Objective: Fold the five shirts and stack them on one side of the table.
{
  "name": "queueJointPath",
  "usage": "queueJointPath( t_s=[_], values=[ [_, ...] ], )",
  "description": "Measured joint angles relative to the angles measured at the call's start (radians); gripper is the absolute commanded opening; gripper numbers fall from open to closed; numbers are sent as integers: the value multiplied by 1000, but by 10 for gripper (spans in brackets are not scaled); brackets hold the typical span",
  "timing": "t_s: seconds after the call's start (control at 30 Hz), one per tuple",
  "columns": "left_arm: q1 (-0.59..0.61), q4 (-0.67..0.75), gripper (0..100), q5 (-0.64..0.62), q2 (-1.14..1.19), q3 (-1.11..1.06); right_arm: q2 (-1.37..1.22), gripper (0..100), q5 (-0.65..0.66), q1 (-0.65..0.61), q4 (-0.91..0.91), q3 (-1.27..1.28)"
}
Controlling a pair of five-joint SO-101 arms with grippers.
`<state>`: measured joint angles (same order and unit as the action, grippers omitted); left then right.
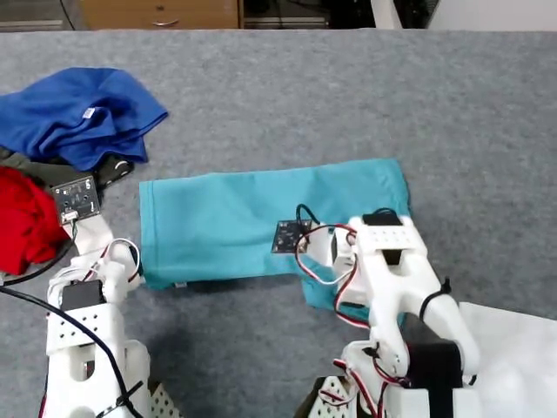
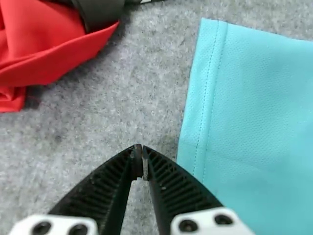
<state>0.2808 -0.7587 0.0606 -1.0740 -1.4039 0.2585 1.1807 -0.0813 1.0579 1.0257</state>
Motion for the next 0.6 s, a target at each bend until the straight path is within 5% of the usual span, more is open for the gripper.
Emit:
queueJointPath(
  t_s=[0.6],
  values=[
    [0,3,21,0,0,0,-100,5,-44,-40,281,-404]
  ],
)
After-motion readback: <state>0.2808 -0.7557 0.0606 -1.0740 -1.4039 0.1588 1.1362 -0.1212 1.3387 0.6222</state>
